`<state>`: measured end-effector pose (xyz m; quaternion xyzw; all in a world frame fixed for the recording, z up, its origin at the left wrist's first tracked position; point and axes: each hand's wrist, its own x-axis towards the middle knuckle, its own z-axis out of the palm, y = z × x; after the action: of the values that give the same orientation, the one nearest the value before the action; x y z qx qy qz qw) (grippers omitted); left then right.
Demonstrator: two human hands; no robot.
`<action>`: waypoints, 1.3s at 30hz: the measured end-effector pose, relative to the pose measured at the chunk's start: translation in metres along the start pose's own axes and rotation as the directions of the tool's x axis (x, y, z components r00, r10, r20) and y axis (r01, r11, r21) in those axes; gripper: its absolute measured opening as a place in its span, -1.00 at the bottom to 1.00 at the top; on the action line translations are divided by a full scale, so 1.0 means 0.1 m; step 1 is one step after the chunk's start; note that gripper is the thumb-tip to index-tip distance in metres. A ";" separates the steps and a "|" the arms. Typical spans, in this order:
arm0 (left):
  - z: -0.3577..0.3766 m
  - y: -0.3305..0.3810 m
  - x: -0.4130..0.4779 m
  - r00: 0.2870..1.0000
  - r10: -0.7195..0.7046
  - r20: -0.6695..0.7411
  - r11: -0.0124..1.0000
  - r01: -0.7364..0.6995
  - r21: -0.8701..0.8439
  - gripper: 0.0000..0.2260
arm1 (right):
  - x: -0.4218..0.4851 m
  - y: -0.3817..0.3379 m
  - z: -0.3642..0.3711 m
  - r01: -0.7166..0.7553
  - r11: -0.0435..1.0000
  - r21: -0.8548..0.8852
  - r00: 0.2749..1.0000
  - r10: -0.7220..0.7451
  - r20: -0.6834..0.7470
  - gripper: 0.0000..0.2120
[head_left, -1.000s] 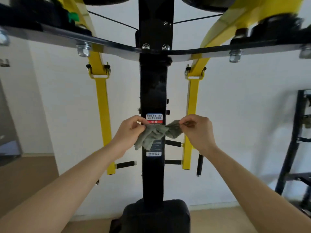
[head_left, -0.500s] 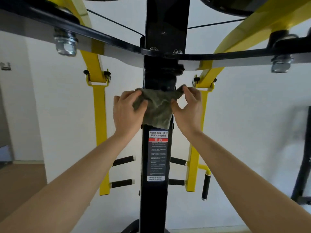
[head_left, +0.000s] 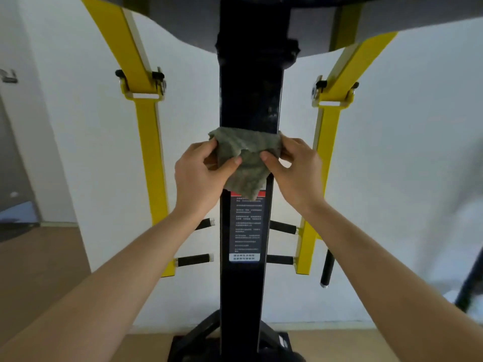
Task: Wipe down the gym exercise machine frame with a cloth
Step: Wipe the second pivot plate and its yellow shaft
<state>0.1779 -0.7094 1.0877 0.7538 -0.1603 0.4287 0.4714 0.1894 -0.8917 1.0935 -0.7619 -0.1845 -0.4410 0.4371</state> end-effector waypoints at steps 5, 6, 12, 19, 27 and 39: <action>-0.03 -0.26 -0.54 0.964 -0.216 0.158 0.971 0.229 -0.070 -0.88 | -0.59 0.32 0.07 -0.084 0.996 -0.014 0.991 0.085 0.103 -0.62; -0.02 -0.30 -0.64 0.952 -0.256 0.165 0.959 0.271 -0.077 -0.90 | -0.71 0.38 0.09 -0.103 0.994 -0.023 0.986 0.105 0.130 -0.62; 0.09 -0.67 -1.11 0.906 -0.382 0.183 0.909 0.403 -0.101 -0.72 | -1.32 0.71 0.17 -0.203 0.978 -0.041 0.948 0.207 0.240 -0.65; 0.16 -1.07 -1.63 0.865 -0.441 0.240 0.890 0.456 -0.007 -0.81 | -1.85 1.05 0.24 -0.305 0.947 -0.101 0.882 0.321 0.346 -0.74; 0.22 -1.47 -2.09 0.667 -0.638 0.384 0.758 0.632 0.161 -0.73 | -2.34 1.39 0.33 -0.355 0.865 -0.355 0.715 0.496 0.493 -0.82; 0.24 -1.53 -2.29 0.572 -0.681 0.456 0.726 0.608 0.322 -0.85 | -2.48 1.39 0.32 -0.448 0.801 -0.396 0.552 0.597 0.582 -0.87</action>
<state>0.1562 -0.6900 0.8130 0.8776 0.0266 0.0033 0.4787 0.1637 -0.9159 0.8101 -0.9280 -0.0498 0.0055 0.3693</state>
